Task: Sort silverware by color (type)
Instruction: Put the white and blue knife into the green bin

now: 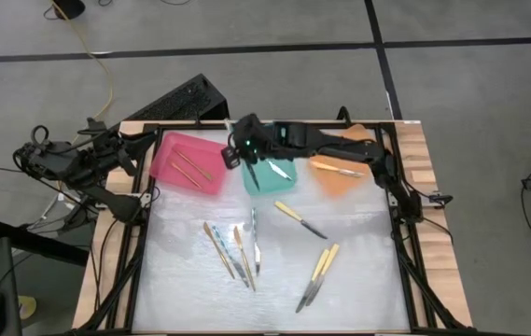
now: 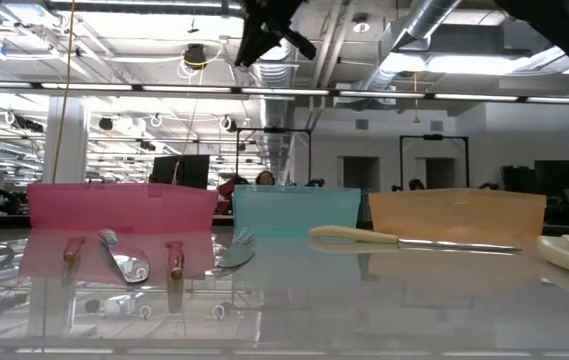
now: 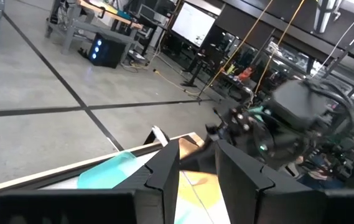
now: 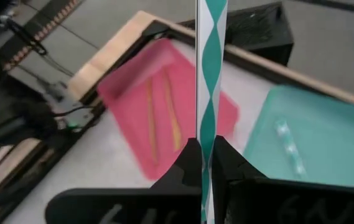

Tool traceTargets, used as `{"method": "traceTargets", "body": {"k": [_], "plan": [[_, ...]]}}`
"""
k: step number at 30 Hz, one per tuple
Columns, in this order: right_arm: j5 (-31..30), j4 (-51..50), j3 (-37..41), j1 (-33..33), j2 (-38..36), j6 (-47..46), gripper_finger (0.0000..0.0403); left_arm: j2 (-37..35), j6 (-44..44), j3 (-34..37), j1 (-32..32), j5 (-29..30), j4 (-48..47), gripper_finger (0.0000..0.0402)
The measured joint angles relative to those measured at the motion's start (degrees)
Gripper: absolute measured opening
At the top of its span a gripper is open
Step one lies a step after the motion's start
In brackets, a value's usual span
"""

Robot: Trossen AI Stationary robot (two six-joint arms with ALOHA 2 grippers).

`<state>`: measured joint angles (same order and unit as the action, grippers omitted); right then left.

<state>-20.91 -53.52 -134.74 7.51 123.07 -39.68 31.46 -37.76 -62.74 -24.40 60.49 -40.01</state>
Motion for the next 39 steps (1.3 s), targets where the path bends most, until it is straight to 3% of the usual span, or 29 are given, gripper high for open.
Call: {"method": "traceTargets", "body": {"k": [18,22,28,39], "plan": [[4.2,-1.7,0.1,9.9,0.7,21.1,0.0009,0.0,5.3,0.0,0.0,0.9,-0.9,0.0089],[5.2,-1.7,3.0,11.2,0.6,23.7,0.0009,0.0,4.4,0.0,0.0,3.4,-0.9,0.0089],[11.9,2.6,8.8,12.1,0.7,26.5,0.0009,0.0,3.2,0.0,0.0,6.2,-0.9,0.0089],[16.7,13.4,18.8,12.5,0.7,25.1,0.0009,0.0,3.0,0.0,0.0,9.3,-0.9,0.0089]]}}
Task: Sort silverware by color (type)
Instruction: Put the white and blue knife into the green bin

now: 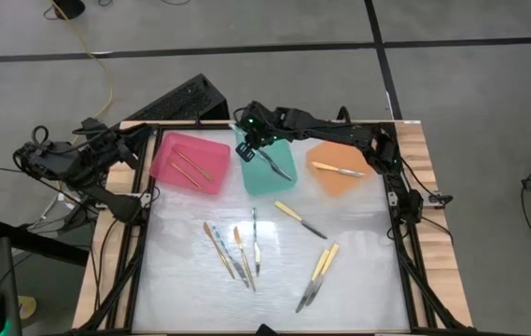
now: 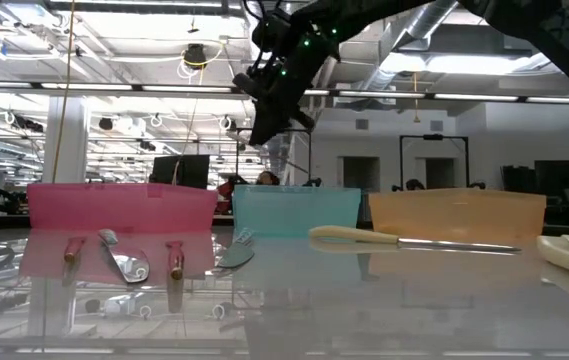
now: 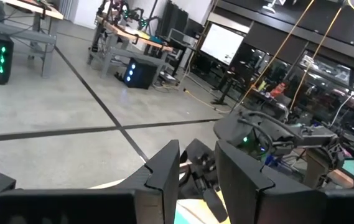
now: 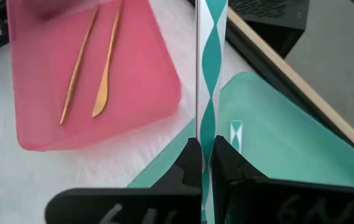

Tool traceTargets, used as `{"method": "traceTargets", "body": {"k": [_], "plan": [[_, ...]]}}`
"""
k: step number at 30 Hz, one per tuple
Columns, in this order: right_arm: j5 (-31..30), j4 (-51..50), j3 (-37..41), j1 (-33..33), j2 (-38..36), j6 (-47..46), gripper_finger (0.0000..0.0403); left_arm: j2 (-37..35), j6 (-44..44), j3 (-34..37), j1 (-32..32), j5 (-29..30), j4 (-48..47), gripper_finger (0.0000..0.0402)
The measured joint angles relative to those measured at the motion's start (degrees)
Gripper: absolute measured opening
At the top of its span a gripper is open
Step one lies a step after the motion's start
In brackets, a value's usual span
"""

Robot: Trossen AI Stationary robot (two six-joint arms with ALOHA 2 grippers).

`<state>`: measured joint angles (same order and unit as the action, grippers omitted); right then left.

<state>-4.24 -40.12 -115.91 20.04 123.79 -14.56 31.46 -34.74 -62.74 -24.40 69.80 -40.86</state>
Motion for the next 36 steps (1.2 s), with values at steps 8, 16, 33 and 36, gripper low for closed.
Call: {"method": "traceTargets", "body": {"k": [8,16,33,36], "plan": [[2.9,3.4,5.3,1.4,0.0,-0.5,0.0009,0.0,0.3,0.0,0.0,-0.1,0.0,0.0089],[6.1,6.3,8.7,3.4,0.0,-1.3,0.001,0.0,1.0,0.0,0.0,0.0,0.0,0.0089],[10.4,15.9,16.1,6.2,-0.1,-3.4,0.0012,0.0,1.0,0.0,0.0,1.1,0.0,0.0089],[10.5,16.3,17.4,6.7,-0.1,-3.5,0.0012,0.0,1.0,0.0,0.0,1.1,0.0,0.0089]]}}
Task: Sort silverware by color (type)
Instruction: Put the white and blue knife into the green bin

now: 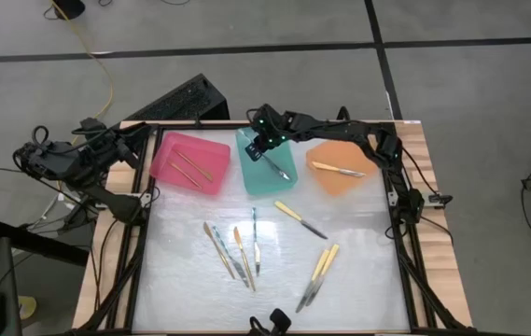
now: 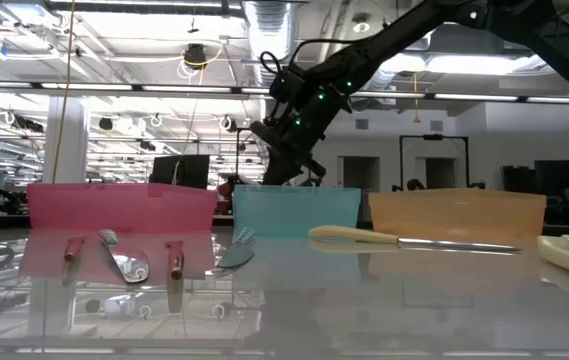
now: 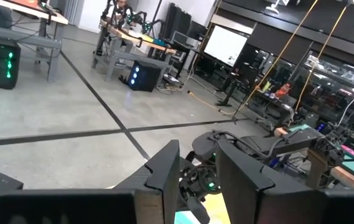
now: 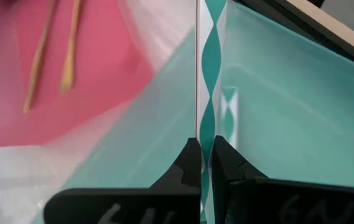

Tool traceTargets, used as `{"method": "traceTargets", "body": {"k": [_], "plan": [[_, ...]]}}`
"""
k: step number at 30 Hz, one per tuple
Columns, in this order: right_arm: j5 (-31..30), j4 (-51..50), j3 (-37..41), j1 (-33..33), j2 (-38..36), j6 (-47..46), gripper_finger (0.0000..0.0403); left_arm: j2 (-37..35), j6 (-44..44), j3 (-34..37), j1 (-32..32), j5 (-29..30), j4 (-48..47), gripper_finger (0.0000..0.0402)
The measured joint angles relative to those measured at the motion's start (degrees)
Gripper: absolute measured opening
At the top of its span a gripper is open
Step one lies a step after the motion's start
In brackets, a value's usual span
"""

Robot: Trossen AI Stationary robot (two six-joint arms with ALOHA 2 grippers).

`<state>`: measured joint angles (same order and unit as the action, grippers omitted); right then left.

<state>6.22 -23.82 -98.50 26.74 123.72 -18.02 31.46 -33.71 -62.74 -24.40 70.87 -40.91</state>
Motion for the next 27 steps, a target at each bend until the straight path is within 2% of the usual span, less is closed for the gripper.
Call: {"method": "traceTargets", "body": {"k": [8,27], "plan": [[0.2,2.7,2.3,1.1,0.0,-1.0,0.0031,0.0,0.0,0.0,0.0,1.1,-0.4,0.0089],[1.5,2.9,2.3,1.5,0.0,-5.1,0.0059,0.0,-0.2,0.0,0.0,1.6,-0.4,0.0089]]}}
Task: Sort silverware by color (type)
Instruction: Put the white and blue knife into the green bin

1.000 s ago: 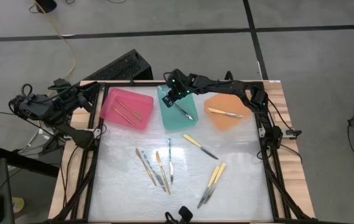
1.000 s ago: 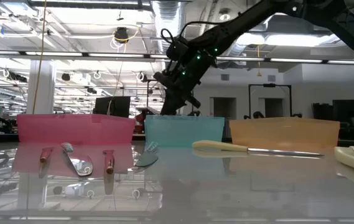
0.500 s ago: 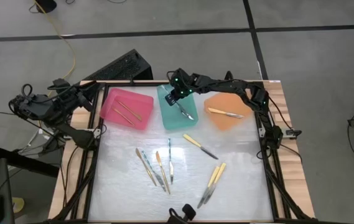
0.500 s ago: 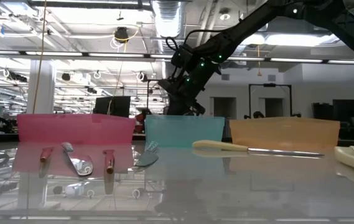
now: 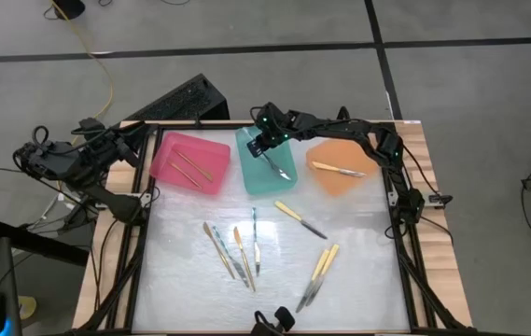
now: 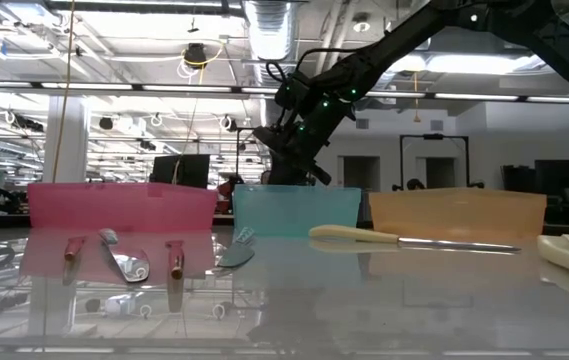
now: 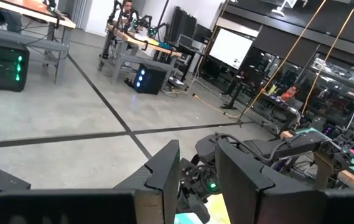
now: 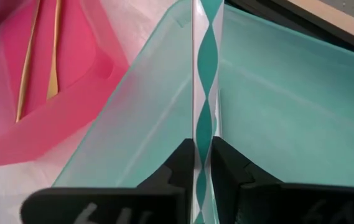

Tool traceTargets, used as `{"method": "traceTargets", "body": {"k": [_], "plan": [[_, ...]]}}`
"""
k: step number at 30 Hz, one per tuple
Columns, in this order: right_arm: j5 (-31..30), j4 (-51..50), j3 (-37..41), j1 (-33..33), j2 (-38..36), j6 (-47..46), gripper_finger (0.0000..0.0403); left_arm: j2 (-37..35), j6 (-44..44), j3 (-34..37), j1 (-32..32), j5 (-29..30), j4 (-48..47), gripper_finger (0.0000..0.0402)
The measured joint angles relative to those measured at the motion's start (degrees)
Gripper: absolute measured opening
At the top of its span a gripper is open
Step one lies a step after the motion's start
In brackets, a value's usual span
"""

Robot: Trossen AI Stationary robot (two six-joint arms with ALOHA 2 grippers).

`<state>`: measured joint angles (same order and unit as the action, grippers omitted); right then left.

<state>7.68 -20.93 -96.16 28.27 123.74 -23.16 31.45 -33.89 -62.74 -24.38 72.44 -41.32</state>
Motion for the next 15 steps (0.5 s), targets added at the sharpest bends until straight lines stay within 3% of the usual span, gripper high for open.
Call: {"method": "traceTargets", "body": {"k": [15], "plan": [[0.0,0.0,0.0,0.0,0.0,-0.4,0.0063,0.0,0.0,0.0,0.0,-0.1,0.0,0.0089]]}}
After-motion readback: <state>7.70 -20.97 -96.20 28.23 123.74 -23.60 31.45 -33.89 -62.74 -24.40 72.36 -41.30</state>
